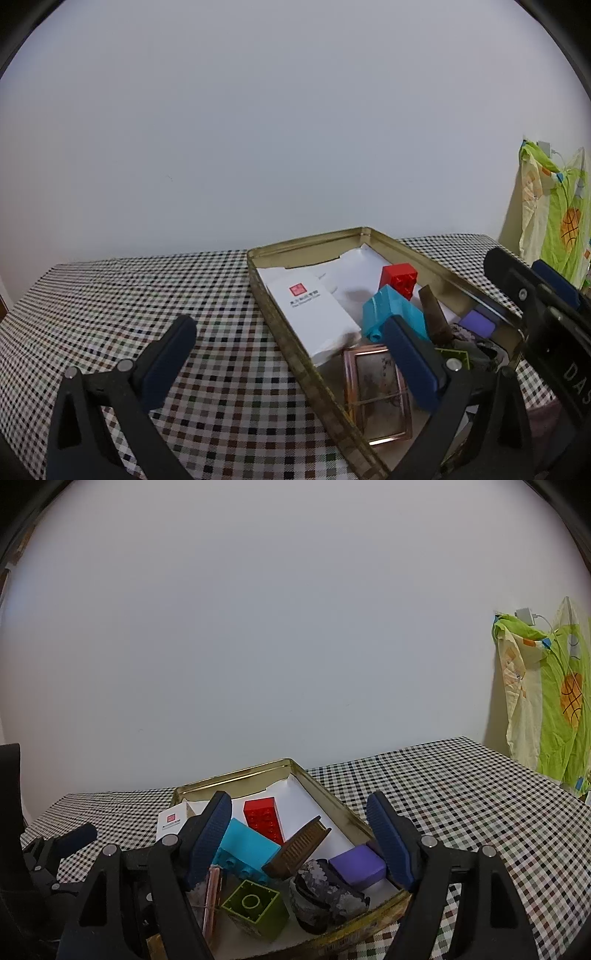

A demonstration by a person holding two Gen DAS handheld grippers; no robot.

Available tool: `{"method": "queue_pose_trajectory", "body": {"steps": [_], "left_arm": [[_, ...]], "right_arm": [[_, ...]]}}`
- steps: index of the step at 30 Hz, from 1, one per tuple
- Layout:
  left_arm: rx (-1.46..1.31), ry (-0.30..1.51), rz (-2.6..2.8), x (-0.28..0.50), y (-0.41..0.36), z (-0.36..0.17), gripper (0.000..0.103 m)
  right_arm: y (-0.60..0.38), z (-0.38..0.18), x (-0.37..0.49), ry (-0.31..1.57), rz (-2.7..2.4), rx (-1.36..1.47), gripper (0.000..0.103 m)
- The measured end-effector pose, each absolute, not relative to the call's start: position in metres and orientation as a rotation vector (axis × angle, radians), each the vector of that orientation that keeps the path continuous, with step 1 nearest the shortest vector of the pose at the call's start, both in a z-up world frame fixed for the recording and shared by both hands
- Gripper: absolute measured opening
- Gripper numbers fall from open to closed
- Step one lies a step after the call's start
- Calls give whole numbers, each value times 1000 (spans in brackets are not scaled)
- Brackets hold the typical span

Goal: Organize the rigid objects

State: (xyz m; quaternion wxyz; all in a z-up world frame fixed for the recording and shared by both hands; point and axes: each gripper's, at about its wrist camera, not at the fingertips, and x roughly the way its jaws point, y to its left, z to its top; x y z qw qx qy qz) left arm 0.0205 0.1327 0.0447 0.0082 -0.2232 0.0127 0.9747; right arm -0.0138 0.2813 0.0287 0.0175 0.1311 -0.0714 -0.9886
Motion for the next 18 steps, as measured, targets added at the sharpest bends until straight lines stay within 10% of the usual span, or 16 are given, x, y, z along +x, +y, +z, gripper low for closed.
{"method": "queue_pose_trajectory", "body": {"steps": [18], "left_arm": [[-606,67,3085,44,131,55,103]], "right_arm": [[279,32,7,-177,-3085,338,78]]}}
